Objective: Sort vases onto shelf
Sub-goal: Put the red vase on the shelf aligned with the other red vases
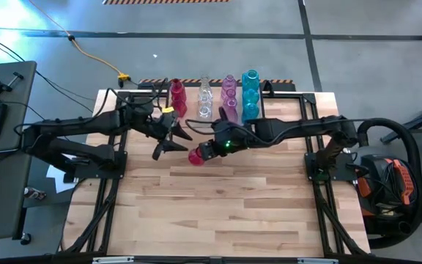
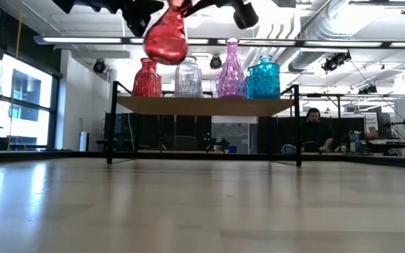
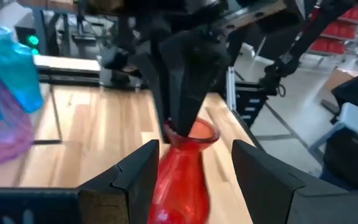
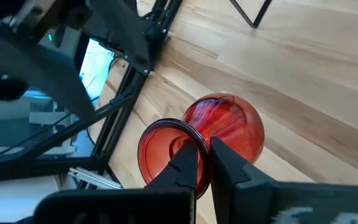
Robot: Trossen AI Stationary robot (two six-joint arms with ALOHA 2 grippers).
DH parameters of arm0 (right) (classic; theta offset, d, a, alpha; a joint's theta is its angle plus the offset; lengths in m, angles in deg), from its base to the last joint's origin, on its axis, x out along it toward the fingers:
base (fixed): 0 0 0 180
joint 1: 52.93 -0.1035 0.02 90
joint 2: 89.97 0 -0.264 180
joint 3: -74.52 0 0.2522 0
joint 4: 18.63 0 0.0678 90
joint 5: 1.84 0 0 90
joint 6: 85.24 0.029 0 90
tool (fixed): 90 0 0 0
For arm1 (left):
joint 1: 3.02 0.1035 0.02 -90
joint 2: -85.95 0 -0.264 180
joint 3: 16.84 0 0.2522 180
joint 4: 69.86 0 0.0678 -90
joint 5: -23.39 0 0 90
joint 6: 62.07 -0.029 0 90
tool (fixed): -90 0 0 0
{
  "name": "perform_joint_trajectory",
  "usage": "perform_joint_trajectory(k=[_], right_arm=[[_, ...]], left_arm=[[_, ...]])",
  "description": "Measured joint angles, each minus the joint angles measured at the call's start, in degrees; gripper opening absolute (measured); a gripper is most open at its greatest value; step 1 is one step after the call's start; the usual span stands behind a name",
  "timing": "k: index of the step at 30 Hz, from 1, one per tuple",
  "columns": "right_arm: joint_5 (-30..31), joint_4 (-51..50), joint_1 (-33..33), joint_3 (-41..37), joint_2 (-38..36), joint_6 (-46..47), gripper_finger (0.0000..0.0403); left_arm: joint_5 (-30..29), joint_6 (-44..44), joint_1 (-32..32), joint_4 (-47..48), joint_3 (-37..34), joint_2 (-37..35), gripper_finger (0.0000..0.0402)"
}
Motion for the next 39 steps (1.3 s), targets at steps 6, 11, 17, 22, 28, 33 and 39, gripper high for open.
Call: perform_joint_trajectory(k=[6, 11, 17, 22, 28, 33, 39], right_arm=[[0.00, 3.80, 0.35, 0.00, 1.81, 0.26, 0.0000], [-0.20, 4.98, 0.64, 0.00, 2.13, 0.24, 0.0000], [-0.57, 4.28, 0.60, -0.10, 2.20, 0.33, 0.0000], [0.46, 3.71, 0.66, -0.13, 2.18, 0.39, 0.0000], [0.25, 3.31, 0.83, -0.17, 2.18, 0.74, 0.0000], [0.26, 3.21, 0.83, -0.17, 2.11, 1.05, 0.0000], [0.28, 3.20, 0.90, -0.17, 2.07, 1.35, 0.0000]], left_arm=[[-0.17, 0.24, -2.48, -0.69, -0.36, 2.58, 0.0194], [-0.53, 0.26, -4.07, -1.16, -0.36, 5.22, 0.0194], [-0.72, 0.83, -5.14, -2.57, -0.34, 7.86, 0.0194], [-2.32, 1.16, -5.14, -3.71, -0.34, 8.80, 0.0191], [-3.09, 1.48, -6.12, -3.76, -0.34, 8.96, 0.0175], [-3.19, 2.83, -6.84, -4.41, -0.36, 9.01, 0.0167], [-3.19, 6.67, -7.37, -4.97, -0.36, 9.01, 0.0174]])
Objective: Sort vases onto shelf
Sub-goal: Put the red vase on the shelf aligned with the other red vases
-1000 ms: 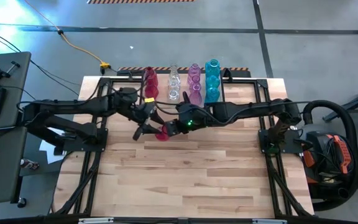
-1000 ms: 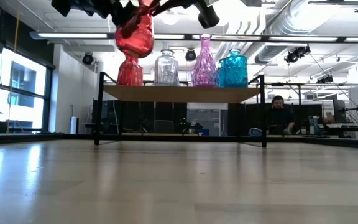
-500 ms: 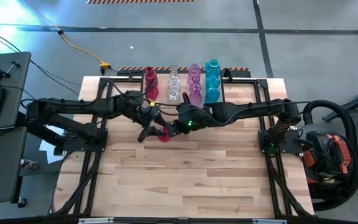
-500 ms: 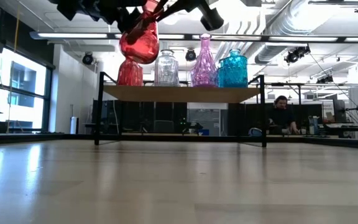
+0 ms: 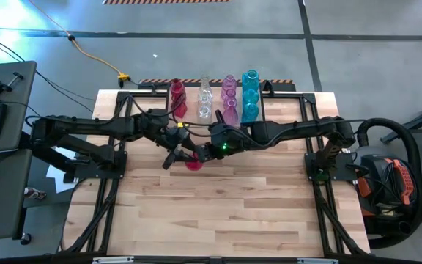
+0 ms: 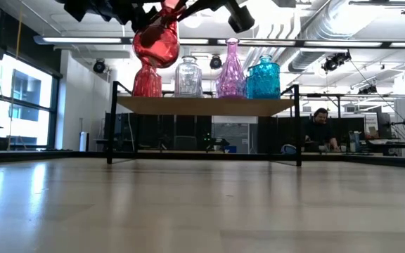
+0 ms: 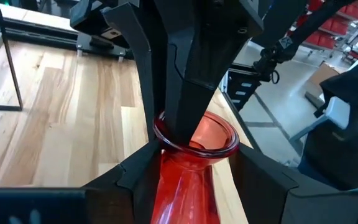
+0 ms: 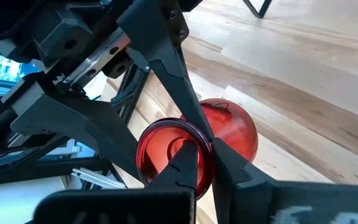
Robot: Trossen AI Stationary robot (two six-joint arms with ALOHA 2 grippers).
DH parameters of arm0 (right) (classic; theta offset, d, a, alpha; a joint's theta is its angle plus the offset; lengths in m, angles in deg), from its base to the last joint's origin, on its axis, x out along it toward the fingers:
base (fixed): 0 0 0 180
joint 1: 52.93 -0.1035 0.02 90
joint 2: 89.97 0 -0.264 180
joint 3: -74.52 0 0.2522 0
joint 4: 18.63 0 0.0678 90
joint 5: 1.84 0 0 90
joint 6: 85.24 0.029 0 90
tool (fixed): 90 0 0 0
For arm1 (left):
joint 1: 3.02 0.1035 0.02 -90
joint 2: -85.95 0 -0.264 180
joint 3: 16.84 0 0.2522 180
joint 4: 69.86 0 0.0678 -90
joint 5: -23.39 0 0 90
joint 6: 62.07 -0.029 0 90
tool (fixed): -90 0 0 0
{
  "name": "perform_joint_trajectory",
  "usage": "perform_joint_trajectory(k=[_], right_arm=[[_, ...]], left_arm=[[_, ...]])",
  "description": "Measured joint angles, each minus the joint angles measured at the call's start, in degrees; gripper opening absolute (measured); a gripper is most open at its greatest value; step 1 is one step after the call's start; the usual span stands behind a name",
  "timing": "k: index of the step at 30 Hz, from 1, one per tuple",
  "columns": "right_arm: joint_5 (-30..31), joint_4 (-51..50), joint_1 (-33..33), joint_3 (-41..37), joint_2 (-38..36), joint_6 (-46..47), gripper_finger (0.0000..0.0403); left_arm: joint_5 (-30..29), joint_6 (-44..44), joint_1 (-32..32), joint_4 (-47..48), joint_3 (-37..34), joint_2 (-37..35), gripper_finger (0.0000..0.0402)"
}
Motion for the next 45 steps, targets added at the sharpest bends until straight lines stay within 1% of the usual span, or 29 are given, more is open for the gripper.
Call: perform_joint_trajectory(k=[5, 13, 16, 18, 21, 27, 30, 32, 36, 39, 45], right_arm=[[0.93, -0.07, -0.02, 0.02, -0.02, -0.20, 0.0000], [1.74, -0.26, -0.02, 0.07, -0.02, -0.18, 0.0000], [2.56, -0.42, 0.01, 0.07, -0.02, 0.20, 0.0000], [3.05, -0.63, 0.11, 0.07, -0.01, 0.28, 0.0000], [4.31, -0.83, 0.33, 0.07, 0.07, 1.84, 0.0000], [5.29, -1.11, 0.33, 0.07, 0.09, 4.91, 0.0000], [5.36, -1.09, 0.34, 0.07, 0.09, 6.65, 0.0000], [6.20, 1.24, 0.32, 0.25, 0.11, 7.93, 0.0000], [7.27, 3.75, 0.26, 0.50, 0.00, 8.77, 0.0000], [7.95, 3.42, 0.26, 0.37, 0.09, 8.21, 0.0000], [7.83, 0.48, 0.20, 0.37, 0.09, 9.25, 0.0000]], left_arm=[[-0.06, -2.95, 0.00, -0.10, 0.00, 0.04, 0.0183], [-0.11, -3.52, 0.00, -0.44, 0.00, 0.07, 0.0212], [-1.38, -4.54, -0.02, -0.35, 0.00, 0.07, 0.0221], [-3.94, -4.84, -0.10, 0.09, 0.00, 0.04, 0.0222], [-9.34, -4.57, -0.24, 0.82, 0.07, -0.02, 0.0222], [-14.89, -4.57, -1.21, 0.87, 0.11, 0.00, 0.0223], [-20.10, -4.58, -2.15, 0.84, 0.11, 0.00, 0.0223], [-24.23, -4.69, -2.69, 0.83, 0.11, 0.25, 0.0223], [-30.01, -4.92, -3.53, 0.61, 0.09, 0.49, 0.0223], [-30.79, -4.55, -3.48, 0.48, 0.09, 0.87, 0.0223], [-30.28, -4.51, -3.43, 0.28, 0.04, 0.87, 0.0221]])
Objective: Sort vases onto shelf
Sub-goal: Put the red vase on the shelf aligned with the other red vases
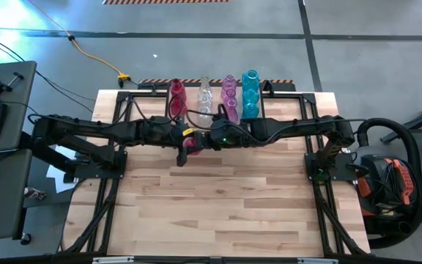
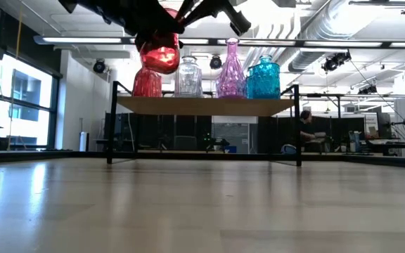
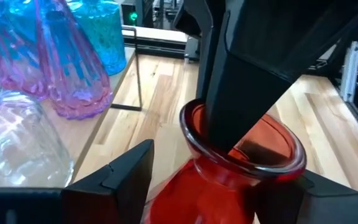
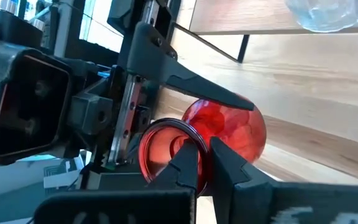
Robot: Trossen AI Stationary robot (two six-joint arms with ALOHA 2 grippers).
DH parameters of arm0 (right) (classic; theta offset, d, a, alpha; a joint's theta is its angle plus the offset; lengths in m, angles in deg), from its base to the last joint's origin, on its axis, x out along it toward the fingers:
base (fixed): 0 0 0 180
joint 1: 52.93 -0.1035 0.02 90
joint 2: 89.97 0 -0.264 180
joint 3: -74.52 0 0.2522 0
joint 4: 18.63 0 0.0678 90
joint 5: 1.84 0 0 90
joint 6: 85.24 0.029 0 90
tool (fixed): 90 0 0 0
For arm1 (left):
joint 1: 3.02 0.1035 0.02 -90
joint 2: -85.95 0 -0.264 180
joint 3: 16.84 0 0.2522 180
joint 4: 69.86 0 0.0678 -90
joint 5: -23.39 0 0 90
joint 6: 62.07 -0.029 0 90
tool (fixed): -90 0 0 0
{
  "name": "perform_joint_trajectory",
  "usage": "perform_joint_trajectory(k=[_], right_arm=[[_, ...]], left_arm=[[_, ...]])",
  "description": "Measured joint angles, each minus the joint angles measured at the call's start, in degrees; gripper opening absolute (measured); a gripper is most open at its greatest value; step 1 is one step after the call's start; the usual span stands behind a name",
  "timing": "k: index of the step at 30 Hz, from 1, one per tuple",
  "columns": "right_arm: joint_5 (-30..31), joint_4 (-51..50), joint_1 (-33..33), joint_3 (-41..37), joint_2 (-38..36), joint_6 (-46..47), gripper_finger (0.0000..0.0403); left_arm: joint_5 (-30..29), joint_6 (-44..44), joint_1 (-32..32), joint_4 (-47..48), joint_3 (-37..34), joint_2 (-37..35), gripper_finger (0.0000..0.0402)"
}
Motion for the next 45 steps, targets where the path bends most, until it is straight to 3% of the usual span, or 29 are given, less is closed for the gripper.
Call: perform_joint_trajectory(k=[13, 29, 45], right_arm=[[-1.11, 0.15, 0.29, -0.11, -0.09, -1.21, 0.0000], [-3.08, 0.22, 1.12, -0.20, -0.09, -5.18, 0.0040], [-3.02, 0.04, 1.99, -0.22, -2.31, -8.09, 0.0137]], left_arm=[[2.72, -0.37, 0.00, -1.31, -0.02, -0.13, 0.0144], [3.35, 0.15, 0.05, -1.05, -0.02, -0.15, 0.0140], [3.14, 0.13, 0.11, 1.35, -0.02, -0.15, 0.0140]])
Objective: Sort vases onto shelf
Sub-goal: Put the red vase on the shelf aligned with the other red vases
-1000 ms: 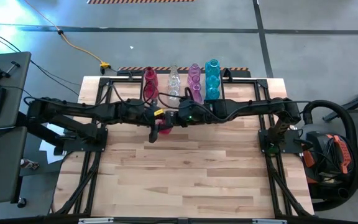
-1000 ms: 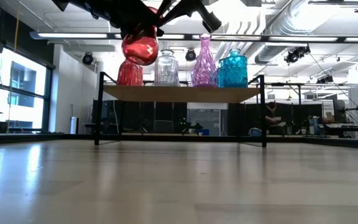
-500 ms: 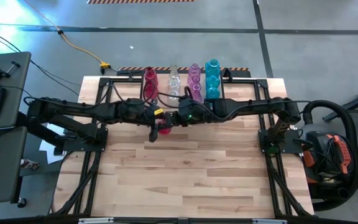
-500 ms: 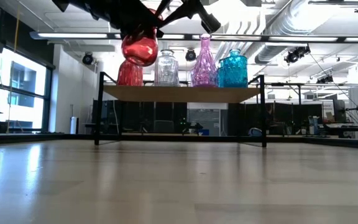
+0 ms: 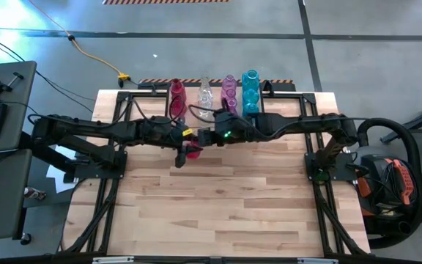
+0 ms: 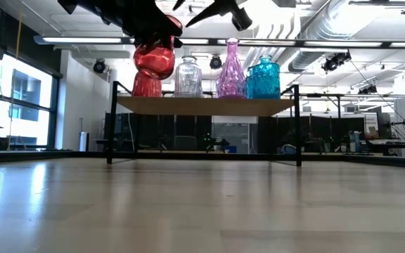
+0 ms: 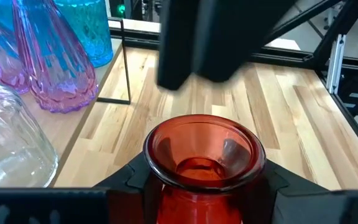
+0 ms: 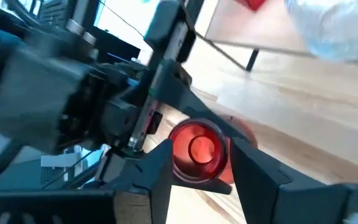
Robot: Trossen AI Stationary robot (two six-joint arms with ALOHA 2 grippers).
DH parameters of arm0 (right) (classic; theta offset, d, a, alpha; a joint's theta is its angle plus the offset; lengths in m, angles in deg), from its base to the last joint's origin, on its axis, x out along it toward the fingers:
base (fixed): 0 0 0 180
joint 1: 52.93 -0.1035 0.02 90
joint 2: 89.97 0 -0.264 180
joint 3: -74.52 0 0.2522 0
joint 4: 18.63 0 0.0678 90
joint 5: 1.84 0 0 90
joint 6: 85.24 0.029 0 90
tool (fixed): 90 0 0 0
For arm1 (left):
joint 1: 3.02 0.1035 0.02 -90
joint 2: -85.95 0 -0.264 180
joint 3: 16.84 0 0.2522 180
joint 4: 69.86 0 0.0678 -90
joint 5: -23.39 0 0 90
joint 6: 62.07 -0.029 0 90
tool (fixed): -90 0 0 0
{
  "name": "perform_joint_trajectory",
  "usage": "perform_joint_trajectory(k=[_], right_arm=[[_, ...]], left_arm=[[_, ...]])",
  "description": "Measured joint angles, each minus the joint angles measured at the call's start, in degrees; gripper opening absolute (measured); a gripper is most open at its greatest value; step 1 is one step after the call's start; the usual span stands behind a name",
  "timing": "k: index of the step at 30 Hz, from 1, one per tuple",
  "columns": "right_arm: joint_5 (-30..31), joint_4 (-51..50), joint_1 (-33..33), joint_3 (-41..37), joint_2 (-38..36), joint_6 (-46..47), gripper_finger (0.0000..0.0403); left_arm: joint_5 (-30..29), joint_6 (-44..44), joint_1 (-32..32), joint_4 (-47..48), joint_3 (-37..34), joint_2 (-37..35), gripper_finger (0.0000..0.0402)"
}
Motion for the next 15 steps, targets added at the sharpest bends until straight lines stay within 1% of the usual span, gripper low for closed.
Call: perform_joint_trajectory(k=[3, 9, 15], right_arm=[[-0.10, -0.45, 0.27, 0.00, -1.66, -2.87, 0.0142], [-2.20, -1.05, 0.29, 0.00, -6.00, -13.09, 0.0142], [-1.39, -7.59, 0.29, 0.00, -10.52, -20.35, 0.0142]], left_arm=[[0.17, 0.00, 0.00, -0.33, 0.00, 0.00, 0.0140], [0.11, 2.72, 1.16, -0.71, 0.00, -0.89, 0.0141], [-3.85, 6.40, 4.43, -0.55, 0.00, -4.72, 0.0140]])
